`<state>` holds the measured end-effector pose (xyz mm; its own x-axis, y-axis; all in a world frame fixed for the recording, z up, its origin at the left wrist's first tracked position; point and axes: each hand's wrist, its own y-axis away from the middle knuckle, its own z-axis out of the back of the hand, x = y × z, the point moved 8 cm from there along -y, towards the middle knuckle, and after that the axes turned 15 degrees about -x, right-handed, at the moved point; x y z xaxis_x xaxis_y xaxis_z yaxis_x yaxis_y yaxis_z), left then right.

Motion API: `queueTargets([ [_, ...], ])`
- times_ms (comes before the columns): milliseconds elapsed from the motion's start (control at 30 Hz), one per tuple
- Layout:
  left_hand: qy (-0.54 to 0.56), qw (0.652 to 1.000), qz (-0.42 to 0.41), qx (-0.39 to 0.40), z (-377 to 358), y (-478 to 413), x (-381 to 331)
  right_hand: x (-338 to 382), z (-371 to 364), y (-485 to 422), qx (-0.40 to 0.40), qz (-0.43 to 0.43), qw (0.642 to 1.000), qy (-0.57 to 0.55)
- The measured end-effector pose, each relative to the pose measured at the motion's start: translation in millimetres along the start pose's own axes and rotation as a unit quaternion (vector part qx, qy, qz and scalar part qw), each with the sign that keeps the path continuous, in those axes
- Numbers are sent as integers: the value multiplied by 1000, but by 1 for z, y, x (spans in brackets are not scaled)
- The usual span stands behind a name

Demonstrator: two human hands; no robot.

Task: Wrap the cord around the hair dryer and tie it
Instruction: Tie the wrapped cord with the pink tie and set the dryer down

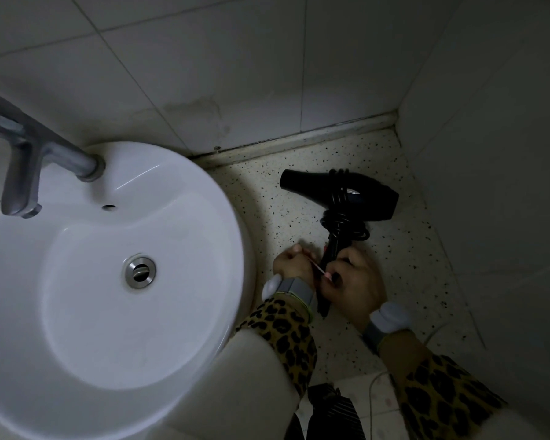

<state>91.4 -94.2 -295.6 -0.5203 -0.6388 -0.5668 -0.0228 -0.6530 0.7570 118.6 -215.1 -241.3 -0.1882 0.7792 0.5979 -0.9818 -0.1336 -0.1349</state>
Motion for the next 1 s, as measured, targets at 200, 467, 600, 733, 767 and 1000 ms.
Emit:
queueTargets([
  [200,-4,999,31,-9,-5,-21,6,-4,2,2,-16,-9,1000,-24],
  [467,39,987,140,74,-24,-18,19,-4,-7,0,14,-7,999,-32],
  [600,-7,980,98,175,-9,6,9,-4,-6,5,-4,-26,999,-28],
  [733,-125,960,2,250,0,17,-1,-5,0,9,3,-14,1000,-26],
  [767,-154,954,-20,258,1,19,-1,-4,1,9,7,-9,1000,-27],
  [1000,-313,912,-159,211,9,10,7,-7,9,16,14,-23,999,-26],
])
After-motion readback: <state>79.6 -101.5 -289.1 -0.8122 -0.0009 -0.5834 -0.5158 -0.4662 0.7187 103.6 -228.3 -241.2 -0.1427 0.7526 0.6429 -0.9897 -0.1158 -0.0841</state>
